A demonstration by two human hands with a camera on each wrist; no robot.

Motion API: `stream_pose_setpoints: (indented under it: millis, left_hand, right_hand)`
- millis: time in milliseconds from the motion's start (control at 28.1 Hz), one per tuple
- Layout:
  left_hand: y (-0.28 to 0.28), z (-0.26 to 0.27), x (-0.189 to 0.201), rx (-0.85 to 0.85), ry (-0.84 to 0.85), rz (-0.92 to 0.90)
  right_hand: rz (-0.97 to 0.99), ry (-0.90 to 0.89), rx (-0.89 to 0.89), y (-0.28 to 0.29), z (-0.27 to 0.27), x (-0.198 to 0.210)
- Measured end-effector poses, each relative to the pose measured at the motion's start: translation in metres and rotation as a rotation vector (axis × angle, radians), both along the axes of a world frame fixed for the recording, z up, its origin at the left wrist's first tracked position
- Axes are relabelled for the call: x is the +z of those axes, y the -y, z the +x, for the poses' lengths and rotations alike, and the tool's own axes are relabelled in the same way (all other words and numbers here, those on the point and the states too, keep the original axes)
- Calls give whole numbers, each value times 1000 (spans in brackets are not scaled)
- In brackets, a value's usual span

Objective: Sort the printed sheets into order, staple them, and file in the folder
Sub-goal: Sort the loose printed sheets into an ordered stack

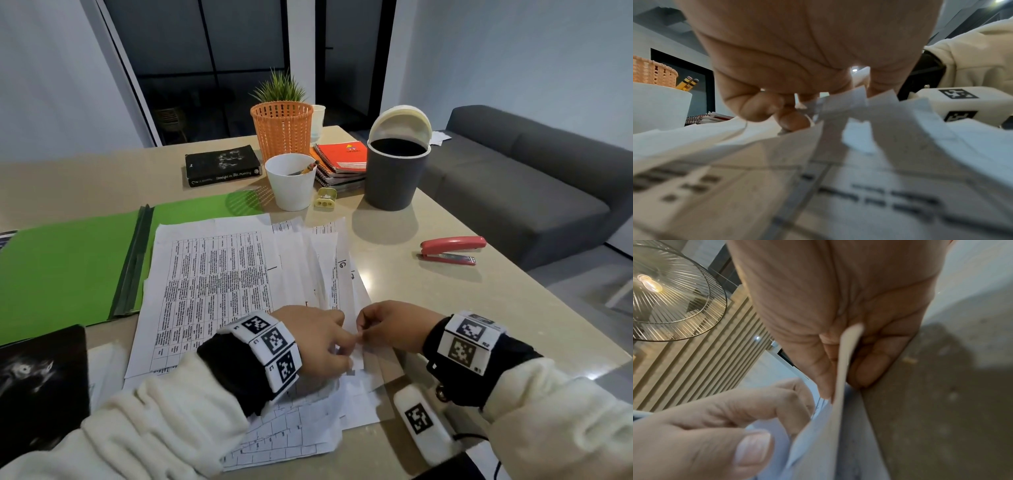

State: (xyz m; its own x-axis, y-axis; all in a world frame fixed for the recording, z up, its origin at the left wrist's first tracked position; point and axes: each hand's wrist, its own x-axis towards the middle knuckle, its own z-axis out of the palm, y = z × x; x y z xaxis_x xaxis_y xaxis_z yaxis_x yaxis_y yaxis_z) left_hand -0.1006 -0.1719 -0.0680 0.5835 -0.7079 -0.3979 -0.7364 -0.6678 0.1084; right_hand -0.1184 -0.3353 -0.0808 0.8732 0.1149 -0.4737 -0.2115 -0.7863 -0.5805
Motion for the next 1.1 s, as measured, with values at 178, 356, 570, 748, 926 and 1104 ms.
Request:
stream_pose_setpoints:
  millis: [178, 356, 570, 748, 926, 1104]
  left_hand:
    - [-2, 2, -4, 6, 14, 7]
    - [-9, 7, 5, 63, -9, -221]
    - [-46, 14, 19, 210, 60, -524]
    - [-69, 14, 19, 315, 98, -673]
    - [-67, 6, 16, 364, 47, -680]
    - [-61, 4, 19, 392, 7, -634]
  right_hand:
    - [5, 1, 0, 1, -1, -1]
    - [28, -17, -14, 2, 0, 0]
    - [15, 58, -47, 3, -4, 0]
    - [36, 63, -63, 7, -6, -1]
    - [136, 168, -216, 13, -6, 0]
    - [116, 266, -74, 13, -5, 18]
